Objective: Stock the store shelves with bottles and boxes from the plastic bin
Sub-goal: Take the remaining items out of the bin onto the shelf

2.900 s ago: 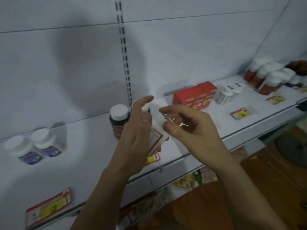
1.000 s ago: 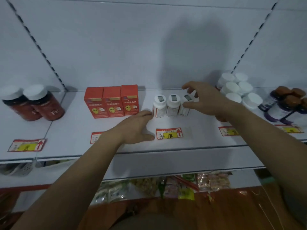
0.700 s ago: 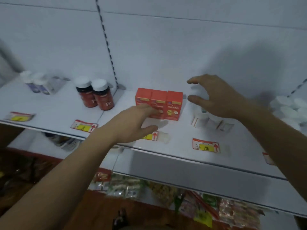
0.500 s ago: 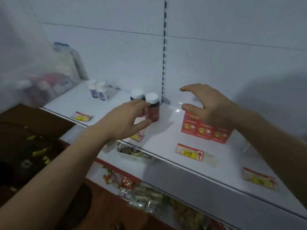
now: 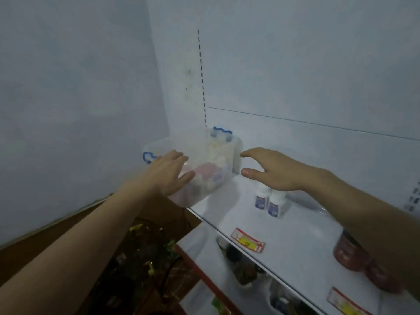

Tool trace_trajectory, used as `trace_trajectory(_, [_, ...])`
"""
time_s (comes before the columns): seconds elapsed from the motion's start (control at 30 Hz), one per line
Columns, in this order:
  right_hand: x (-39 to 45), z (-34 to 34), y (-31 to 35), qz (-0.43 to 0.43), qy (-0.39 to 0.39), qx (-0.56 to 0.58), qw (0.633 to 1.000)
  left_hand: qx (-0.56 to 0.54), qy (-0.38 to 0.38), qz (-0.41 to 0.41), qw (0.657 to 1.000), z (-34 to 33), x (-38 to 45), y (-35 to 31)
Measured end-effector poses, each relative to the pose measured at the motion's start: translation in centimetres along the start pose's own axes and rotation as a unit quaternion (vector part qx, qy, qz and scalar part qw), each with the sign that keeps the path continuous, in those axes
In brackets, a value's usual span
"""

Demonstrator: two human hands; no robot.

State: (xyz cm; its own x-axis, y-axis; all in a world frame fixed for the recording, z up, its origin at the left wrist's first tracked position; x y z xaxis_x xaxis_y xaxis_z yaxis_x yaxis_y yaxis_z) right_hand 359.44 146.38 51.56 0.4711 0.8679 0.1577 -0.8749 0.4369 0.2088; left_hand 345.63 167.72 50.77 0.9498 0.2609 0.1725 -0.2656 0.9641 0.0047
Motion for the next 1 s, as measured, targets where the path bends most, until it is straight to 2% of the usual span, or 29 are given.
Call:
trace_trajectory(0.13, [8.9, -1.3, 3.3, 0.013, 0.021, 0.018, 1.000, -0.040, 0.040, 0.055, 0.997, -1.6, 1.9, 5.8])
trace_trajectory(0.3, [17.4, -4.3, 4.2, 0.009, 0.043, 0.014, 0.999, -0.117, 0.042, 0.020, 0.992, -3.2, 4.0, 8.3])
trace_trajectory(0.43, [22.8, -7.0, 3.8, 0.019, 0.088, 0.007, 0.996, -0.098, 0.056, -0.005, 0.994, -3.7, 6.3, 10.2])
trace_trajectory(0.53, [26.8, -8.9, 3.8, 0.047, 0.144, -0.017, 0.988, -0.097, 0.052, 0.019, 0.994, -3.8, 8.9, 12.5])
trace_trajectory(0.67, [31.4, -10.9, 4.5, 0.111, 0.224, -0.053, 0.967, -0.104, 0.091, 0.029, 0.990, -4.1, 12.6, 15.0])
trace_trajectory(0.73, [32.9, -12.7, 5.1, 0.156, 0.278, -0.089, 0.944, -0.098, 0.117, 0.029, 0.988, -4.2, 14.3, 15.7])
trace_trajectory(0.83, [34.2, -16.0, 5.8, 0.214, 0.339, -0.148, 0.904, -0.099, 0.118, 0.027, 0.988, -4.3, 16.0, 16.1])
trace_trajectory(0.9, [34.7, -16.7, 6.3, 0.247, 0.318, -0.147, 0.904, -0.100, 0.107, 0.027, 0.989, -4.5, 16.7, 16.3])
trace_trajectory(1.0, [35.1, -14.9, 5.7, 0.240, 0.241, -0.108, 0.934, -0.120, 0.088, 0.040, 0.988, -4.9, 17.0, 16.3])
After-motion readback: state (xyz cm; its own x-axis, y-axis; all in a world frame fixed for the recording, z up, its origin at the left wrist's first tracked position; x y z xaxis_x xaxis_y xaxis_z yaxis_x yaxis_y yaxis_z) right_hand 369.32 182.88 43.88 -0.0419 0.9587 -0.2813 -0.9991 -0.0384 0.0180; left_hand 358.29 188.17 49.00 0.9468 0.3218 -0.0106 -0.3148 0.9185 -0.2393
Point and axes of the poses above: each hand's wrist, its own x-axis towards the middle knuckle, its own z-axis out of the back of the hand, y = z × x, the point moved 7 cm from there along x, towards the middle knuckle, and after that the axes turned 2 degrees about -x, right-handed, at the moved point
